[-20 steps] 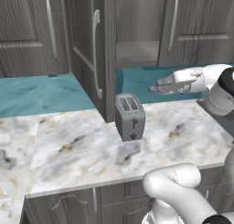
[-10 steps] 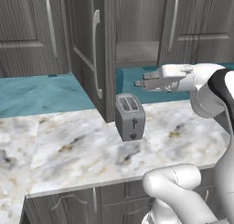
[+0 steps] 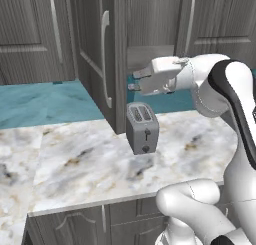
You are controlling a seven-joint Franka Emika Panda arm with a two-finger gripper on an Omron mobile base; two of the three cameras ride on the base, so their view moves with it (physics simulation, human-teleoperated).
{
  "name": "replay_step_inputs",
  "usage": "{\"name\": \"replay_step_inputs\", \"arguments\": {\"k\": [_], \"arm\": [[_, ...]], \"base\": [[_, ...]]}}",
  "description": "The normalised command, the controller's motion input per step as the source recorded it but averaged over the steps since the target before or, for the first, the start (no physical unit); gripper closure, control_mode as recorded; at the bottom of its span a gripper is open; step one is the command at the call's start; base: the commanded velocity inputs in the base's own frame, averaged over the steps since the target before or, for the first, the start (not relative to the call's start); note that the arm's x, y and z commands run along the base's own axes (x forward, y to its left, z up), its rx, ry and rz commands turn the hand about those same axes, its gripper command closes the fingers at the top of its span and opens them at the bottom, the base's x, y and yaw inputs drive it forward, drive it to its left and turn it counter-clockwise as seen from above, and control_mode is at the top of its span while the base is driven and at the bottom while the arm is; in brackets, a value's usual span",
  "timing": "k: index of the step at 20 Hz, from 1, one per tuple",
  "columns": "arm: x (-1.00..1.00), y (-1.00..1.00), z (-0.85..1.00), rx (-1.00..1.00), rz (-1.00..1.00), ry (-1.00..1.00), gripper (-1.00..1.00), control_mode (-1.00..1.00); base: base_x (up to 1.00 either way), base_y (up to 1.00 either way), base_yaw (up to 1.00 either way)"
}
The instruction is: Open the cabinet. Pick the soap dispenser and place it next to the sink. Then close the cabinet.
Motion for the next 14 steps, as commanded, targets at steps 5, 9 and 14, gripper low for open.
{"name": "replay_step_inputs", "arguments": {"k": [5, 9, 14], "arm": [[0.00, 0.41, -0.08, -0.13, 0.03, 0.02, -1.00, -1.00], [0.00, 0.50, 0.00, -0.08, 0.04, 0.00, -1.00, -1.00], [0.01, 0.18, 0.01, -0.04, 0.02, 0.00, -1.00, -1.00]], "base": [[0.00, 0.00, 0.00], [0.00, 0.00, 0.00], [0.00, 0.00, 0.00]]}}
